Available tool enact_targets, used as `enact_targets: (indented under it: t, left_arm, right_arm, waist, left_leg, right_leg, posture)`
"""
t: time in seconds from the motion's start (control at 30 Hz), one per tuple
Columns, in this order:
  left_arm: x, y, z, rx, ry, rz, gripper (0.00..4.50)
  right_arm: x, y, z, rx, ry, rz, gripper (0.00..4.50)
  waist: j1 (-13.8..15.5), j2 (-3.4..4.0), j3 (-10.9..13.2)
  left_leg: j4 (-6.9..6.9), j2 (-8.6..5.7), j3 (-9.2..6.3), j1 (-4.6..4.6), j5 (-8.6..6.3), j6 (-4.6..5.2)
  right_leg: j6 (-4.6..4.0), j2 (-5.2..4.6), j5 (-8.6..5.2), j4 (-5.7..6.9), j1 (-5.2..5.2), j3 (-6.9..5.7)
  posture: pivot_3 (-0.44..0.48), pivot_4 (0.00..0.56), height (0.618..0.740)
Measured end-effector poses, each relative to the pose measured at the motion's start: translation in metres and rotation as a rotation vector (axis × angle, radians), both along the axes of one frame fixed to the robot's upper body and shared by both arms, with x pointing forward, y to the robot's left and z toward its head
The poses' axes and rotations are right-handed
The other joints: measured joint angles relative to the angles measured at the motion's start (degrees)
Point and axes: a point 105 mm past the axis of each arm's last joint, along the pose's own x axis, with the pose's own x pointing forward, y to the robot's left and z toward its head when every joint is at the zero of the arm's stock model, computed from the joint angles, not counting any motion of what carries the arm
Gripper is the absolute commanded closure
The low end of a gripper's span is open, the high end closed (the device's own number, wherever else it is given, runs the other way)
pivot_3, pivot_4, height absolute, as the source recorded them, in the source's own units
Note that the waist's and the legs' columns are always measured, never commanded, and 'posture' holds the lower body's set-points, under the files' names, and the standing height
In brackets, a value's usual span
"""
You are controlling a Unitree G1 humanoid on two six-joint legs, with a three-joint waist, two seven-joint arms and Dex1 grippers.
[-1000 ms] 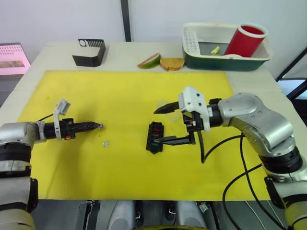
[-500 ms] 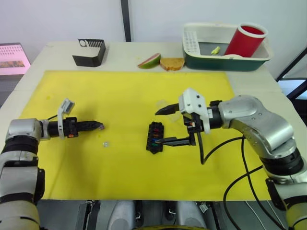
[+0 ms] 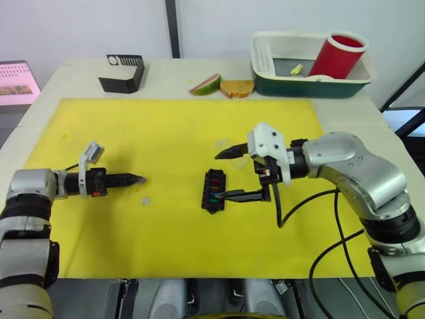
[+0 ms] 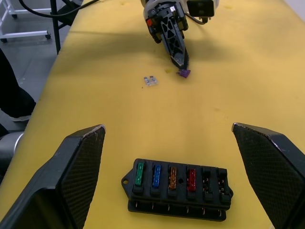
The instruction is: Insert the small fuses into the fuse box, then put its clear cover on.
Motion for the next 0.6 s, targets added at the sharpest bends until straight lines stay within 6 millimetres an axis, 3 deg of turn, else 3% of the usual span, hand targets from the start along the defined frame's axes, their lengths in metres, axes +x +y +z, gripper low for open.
enact_targets:
  t: [0.27,0.37,0.4,0.6]
  left_arm:
    - [0.0014,0.0004,-0.0017,0.005,-0.002,0.016,2.48]
    - [0.0033,0.0009,-0.0042,0.0,0.001,0.038,3.29]
    - [0.0037,0.0015,-0.0055,0.003,0.004,0.045,3.77]
    - [0.0042,0.0006,-0.0065,0.003,0.005,0.048,3.77]
  right_arm:
    - [0.0003,-0.0001,0.0,-0.001,-0.002,-0.002,0.0]
    - [0.0003,-0.0002,0.0,-0.001,-0.003,-0.001,0.0]
    - [0.0003,-0.0002,0.0,-0.001,-0.003,-0.001,0.0]
    - [0.0002,-0.0003,0.0,-0.002,-0.003,0.001,0.0]
  waist:
    - [0.0,0.0,0.0]
    - [0.0,0.0,0.0]
    - [0.0,0.0,0.0]
    - [0.0,0.0,0.0]
  left_leg:
    - [0.0,0.0,0.0,0.0,0.0,0.0]
    - [0.0,0.0,0.0,0.01,0.0,0.0]
    - [0.0,0.0,0.0,0.01,0.0,0.0]
    - [0.0,0.0,0.01,0.02,0.0,0.0]
  right_leg:
    - [0.0,0.0,0.0,0.0,0.0,0.0]
    - [0.0,0.0,0.0,0.01,0.01,0.0]
    - [0.0,0.0,0.0,0.02,0.01,0.0]
    - [0.0,0.0,0.0,0.03,0.01,0.0]
  posture:
    - [0.0,0.15,0.74]
    - [0.0,0.15,0.74]
    - [0.0,0.15,0.74]
    - [0.0,0.15,0.74]
